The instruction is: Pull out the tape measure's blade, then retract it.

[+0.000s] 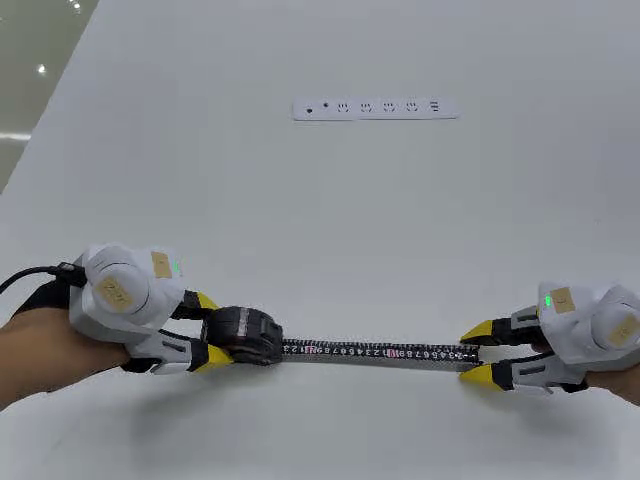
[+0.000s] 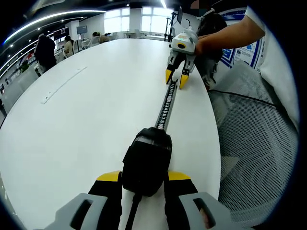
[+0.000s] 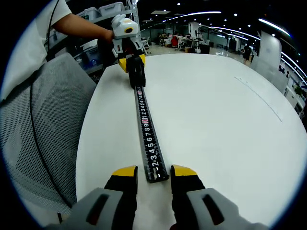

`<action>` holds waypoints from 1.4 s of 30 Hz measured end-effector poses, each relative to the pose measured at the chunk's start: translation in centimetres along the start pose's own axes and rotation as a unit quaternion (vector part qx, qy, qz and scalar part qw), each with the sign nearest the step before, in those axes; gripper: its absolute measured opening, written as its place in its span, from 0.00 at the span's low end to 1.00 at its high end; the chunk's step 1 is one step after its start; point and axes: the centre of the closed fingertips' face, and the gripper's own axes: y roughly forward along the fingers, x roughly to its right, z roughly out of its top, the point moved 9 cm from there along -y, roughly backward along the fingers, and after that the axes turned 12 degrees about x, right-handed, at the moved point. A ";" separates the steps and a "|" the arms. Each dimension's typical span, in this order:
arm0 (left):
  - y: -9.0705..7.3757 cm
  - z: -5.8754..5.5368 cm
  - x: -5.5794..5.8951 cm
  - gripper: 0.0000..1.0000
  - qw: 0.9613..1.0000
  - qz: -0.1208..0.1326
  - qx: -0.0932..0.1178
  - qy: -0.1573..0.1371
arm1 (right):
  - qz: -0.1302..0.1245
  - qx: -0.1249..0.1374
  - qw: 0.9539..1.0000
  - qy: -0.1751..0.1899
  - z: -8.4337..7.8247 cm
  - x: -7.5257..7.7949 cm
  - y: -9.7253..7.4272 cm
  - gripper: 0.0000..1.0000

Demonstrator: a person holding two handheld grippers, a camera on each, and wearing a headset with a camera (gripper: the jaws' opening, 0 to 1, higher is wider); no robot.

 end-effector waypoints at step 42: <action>-3.9 0.7 1.4 0.68 0.982 0.088 0.097 -0.138 | -0.062 0.022 0.996 0.056 2.2 -1.7 -1.9 0.64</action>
